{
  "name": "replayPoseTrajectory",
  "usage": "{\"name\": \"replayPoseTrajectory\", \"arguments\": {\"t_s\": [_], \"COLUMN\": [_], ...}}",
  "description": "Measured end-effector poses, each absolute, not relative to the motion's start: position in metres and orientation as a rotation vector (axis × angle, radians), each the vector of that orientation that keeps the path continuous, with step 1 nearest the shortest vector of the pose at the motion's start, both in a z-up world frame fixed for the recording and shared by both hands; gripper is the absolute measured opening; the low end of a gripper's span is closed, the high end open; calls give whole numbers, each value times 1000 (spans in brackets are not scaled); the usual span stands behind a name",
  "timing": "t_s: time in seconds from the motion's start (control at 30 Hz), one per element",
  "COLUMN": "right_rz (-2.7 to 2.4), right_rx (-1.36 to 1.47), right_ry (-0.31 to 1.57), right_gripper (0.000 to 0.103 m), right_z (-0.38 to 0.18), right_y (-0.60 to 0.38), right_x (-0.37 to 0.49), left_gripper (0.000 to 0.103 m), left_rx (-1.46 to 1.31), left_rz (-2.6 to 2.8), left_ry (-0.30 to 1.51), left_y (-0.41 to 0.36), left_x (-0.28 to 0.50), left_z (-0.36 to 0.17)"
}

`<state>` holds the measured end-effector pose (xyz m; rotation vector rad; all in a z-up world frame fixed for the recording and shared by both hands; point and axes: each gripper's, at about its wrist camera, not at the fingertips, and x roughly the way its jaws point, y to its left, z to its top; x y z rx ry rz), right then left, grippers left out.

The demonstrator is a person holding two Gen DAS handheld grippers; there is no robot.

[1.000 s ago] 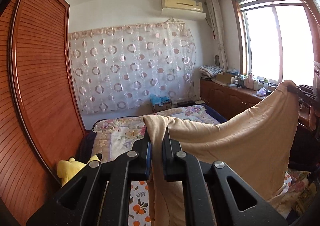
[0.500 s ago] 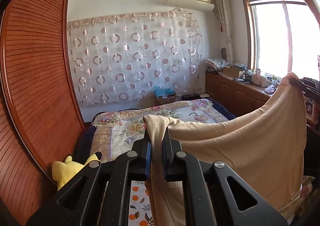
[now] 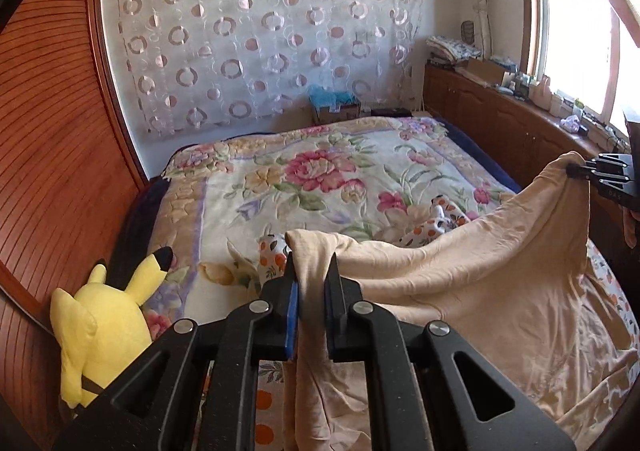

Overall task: Fold small clothes
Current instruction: 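Lift the shirt hem with the right tool while the left tool lifts it too, then lay the lifted hem over toward the collar and open both tools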

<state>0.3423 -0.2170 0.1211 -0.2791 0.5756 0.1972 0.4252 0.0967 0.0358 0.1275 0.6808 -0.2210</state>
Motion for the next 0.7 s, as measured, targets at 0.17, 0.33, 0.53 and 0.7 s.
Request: {"name": "replayPoseTrajectory", "arguments": {"t_s": [0.17,0.33,0.53,0.7], "right_rz": [163,198,279,306], "right_rx": [-272,-218,-177,-111], "right_ry": [643,636,650,677], "right_gripper": [49,49,49,49], "right_z": [103,121,110,105], "right_y": [-212,-218,-226,-241], "right_x": [359,334,240,170], "left_gripper": [54,71,71,71], "left_rx": [153,151,178,146], "left_rz": [-238,-267,-287,-303], "left_ry": [719,746,758,768], "left_y": [95,105,108,111], "left_x": [429,396,305,228], "left_z": [18,13,-1,-10]}}
